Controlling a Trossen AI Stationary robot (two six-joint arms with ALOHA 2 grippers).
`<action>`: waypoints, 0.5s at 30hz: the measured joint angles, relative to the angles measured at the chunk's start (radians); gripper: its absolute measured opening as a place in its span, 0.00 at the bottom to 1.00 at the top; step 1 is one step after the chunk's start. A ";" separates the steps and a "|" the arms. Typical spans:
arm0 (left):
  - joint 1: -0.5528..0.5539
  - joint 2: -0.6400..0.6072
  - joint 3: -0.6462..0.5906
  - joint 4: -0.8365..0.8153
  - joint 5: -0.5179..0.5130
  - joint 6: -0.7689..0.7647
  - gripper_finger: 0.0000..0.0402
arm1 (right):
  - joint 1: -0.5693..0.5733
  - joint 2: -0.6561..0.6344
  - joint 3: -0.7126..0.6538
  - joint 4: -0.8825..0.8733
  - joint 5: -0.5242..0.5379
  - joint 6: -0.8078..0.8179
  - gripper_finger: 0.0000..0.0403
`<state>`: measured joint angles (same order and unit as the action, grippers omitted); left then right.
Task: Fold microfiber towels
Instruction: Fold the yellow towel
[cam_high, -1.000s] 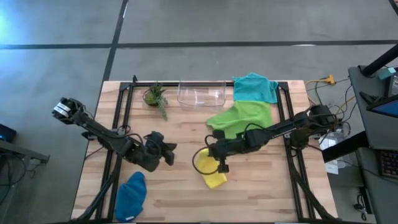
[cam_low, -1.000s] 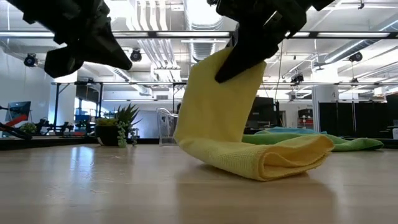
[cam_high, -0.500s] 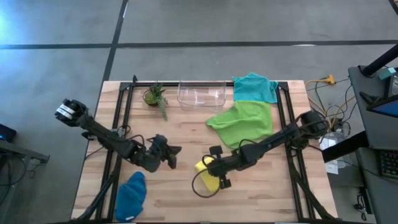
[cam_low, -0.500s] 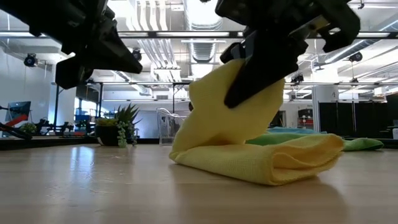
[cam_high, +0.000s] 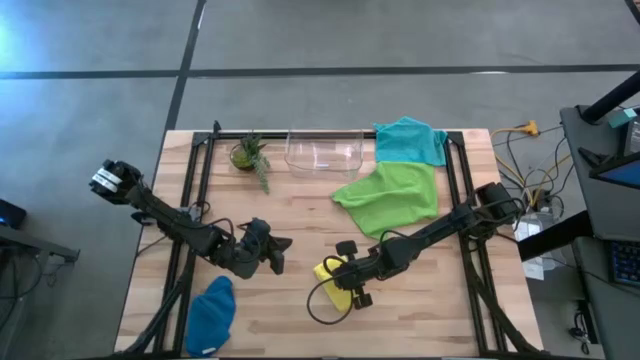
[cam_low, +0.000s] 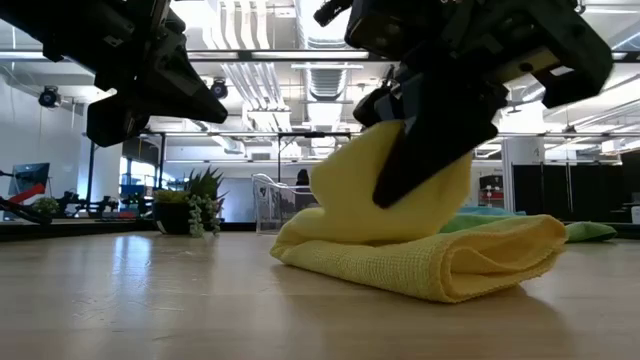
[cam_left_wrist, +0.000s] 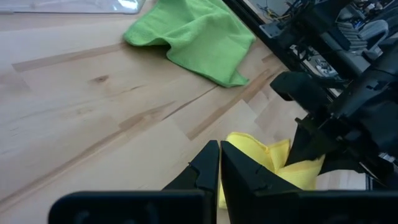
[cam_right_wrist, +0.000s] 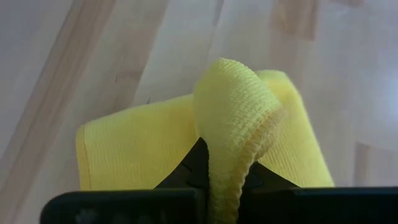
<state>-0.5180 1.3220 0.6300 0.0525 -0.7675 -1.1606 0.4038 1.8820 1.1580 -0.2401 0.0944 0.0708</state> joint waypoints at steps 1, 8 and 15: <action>0.000 0.000 0.000 0.000 0.002 0.000 0.00 | 0.000 0.004 0.000 -0.001 -0.012 0.000 0.03; 0.000 0.000 0.000 0.005 0.004 0.016 0.00 | 0.000 0.035 0.000 0.006 -0.117 0.046 0.03; 0.000 0.000 0.000 0.015 0.005 0.016 0.00 | 0.000 0.040 0.000 0.011 -0.158 0.094 0.17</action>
<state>-0.5179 1.3220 0.6304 0.0674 -0.7623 -1.1442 0.4034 1.9216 1.1580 -0.2295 -0.0639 0.1649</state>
